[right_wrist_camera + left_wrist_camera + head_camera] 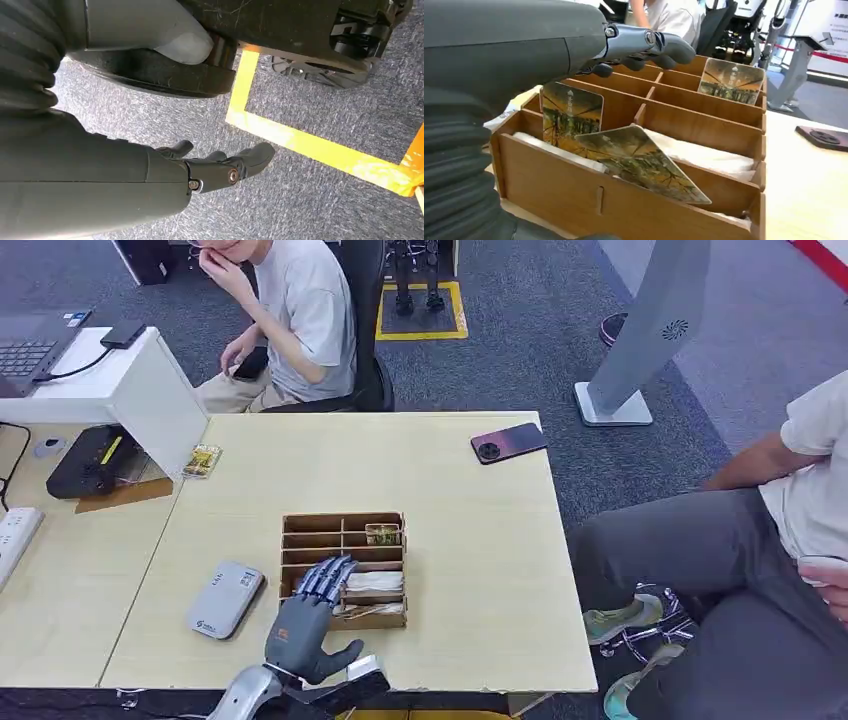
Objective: Pass the card to the sensor for recognition and then transmit it.
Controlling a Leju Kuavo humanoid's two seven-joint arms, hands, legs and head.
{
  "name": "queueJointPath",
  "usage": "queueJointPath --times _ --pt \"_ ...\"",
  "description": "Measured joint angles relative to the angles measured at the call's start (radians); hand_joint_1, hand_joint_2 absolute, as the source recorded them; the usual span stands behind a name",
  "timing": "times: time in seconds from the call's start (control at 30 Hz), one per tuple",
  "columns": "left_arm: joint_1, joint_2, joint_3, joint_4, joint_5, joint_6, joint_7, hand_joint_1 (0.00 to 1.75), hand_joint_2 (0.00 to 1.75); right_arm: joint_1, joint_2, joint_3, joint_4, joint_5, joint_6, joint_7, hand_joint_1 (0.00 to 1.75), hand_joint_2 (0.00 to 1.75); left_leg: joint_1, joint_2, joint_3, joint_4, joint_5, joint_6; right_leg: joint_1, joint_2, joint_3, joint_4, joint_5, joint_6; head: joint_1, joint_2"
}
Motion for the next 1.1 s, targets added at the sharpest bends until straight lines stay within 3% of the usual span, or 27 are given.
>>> queueJointPath --times 0.83,0.87,0.9,0.93,1.1 --pt "0.0 0.0 0.0 0.0 -0.006 0.003 0.0 0.0 1.75 0.0 0.0 0.0 0.0 -0.004 0.0 0.0 0.0 1.75 0.0 0.0 0.0 0.0 0.0 0.0 0.0 0.0 0.0 0.0 0.0 0.0 0.0 0.0" --pt "0.0 0.0 0.0 0.0 -0.006 0.003 0.0 1.47 1.75 0.0 0.0 0.0 0.0 -0.004 0.0 0.0 0.0 1.75 0.0 0.0 0.0 0.0 0.0 0.0 0.0 0.0 0.0 0.0 0.0 0.0 0.0 0.0" --pt "0.0 0.0 0.0 0.0 -0.006 0.003 0.0 1.69 1.75 0.0 0.0 0.0 0.0 -0.004 0.0 0.0 0.0 1.75 0.0 0.0 0.0 0.0 0.0 0.0 0.0 0.0 0.0 0.0 0.0 0.0 0.0 0.0" --pt "0.0 0.0 0.0 0.0 -0.004 0.003 0.0 1.75 1.75 0.0 0.0 0.0 0.0 -0.004 0.0 0.0 0.0 1.75 0.0 0.0 0.0 0.0 0.0 0.0 0.0 0.0 0.0 0.0 0.0 0.0 0.0 0.0" --pt "0.0 0.001 0.0 0.002 0.002 0.001 -0.002 1.64 1.75 0.0 0.0 0.0 0.0 -0.004 0.0 0.0 0.0 1.75 0.0 0.0 0.0 0.0 0.0 0.0 0.0 0.0 0.0 0.0 0.0 0.0 0.0 0.0"
